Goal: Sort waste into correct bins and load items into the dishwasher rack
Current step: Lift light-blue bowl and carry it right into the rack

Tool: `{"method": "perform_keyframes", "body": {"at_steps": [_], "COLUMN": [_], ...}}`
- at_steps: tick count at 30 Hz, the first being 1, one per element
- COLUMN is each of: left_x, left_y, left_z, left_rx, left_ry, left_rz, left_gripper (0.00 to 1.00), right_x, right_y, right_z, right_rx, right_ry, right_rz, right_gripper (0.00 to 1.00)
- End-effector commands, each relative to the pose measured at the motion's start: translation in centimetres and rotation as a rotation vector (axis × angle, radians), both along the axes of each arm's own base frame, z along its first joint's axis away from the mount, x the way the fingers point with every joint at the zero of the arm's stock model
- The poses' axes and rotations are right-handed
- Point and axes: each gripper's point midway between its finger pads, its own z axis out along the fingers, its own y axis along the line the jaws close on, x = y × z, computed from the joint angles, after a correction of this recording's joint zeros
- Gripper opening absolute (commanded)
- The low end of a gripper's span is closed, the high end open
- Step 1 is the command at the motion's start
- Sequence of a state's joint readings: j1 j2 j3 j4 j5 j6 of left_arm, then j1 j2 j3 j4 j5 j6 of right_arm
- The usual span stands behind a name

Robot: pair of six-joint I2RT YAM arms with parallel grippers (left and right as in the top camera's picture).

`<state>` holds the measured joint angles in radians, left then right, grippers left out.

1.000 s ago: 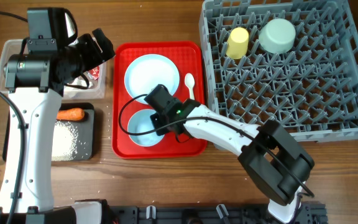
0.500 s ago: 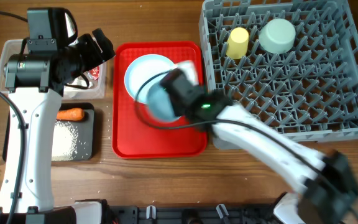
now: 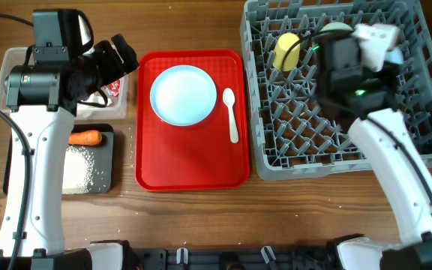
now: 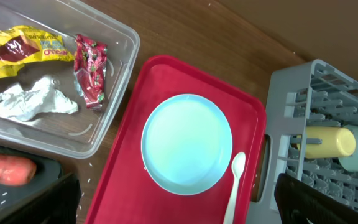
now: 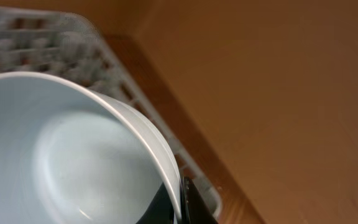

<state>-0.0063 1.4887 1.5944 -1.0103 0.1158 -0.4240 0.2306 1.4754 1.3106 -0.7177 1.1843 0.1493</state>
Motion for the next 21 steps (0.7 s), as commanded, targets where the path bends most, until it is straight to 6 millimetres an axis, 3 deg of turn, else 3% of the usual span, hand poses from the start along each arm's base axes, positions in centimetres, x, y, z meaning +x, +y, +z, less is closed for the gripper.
{"method": "perform_keyframes", "body": {"at_steps": [1,7,14,21], "left_x": [0.1,0.1,0.1,0.1], "left_y": [0.4,0.4,0.4,0.4], "left_z": [0.1,0.1,0.1,0.1], "left_rx": [0.020,0.020,0.020,0.020], "left_ry": [-0.008,-0.008,-0.008,-0.008], "left_rz": [0.000,0.000,0.000,0.001], "left_gripper": [1.00,1.00,1.00,1.00], "right_x": [1.2,4.5,6.0,6.9], "right_y": [-2.9,-3.9,-3.3,-3.0], "right_z": [-0.5,-2.8,-5.9,-7.8], "right_rx": [-0.146,-0.217,-0.236,-0.259], "right_ry": [0.210,0.393,0.531,0.642], "right_rz": [-0.026,0.048,0.123,0.190], "right_gripper": [0.04,0.04,0.04,0.05]}}
